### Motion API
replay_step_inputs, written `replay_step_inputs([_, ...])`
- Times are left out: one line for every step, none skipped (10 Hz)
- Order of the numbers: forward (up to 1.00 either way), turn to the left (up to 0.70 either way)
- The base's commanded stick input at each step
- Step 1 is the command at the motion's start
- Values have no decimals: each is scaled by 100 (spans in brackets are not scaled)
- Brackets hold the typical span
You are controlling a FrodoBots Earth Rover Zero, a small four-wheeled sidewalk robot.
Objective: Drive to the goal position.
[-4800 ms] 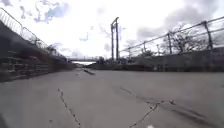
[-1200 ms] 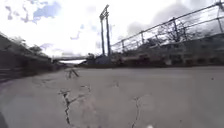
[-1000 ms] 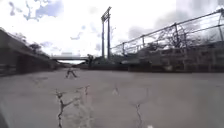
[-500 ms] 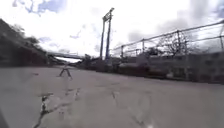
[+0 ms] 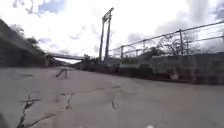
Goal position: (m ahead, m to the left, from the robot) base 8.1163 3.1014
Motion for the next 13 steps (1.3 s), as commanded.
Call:
replay_step_inputs([70,0])
replay_step_inputs([70,0])
replay_step_inputs([70,0])
replay_step_inputs([70,0])
replay_step_inputs([70,0])
replay_step_inputs([70,0])
replay_step_inputs([70,0])
replay_step_inputs([70,0])
replay_step_inputs([70,0])
replay_step_inputs([70,0])
replay_step_inputs([70,0])
replay_step_inputs([70,0])
replay_step_inputs([70,0])
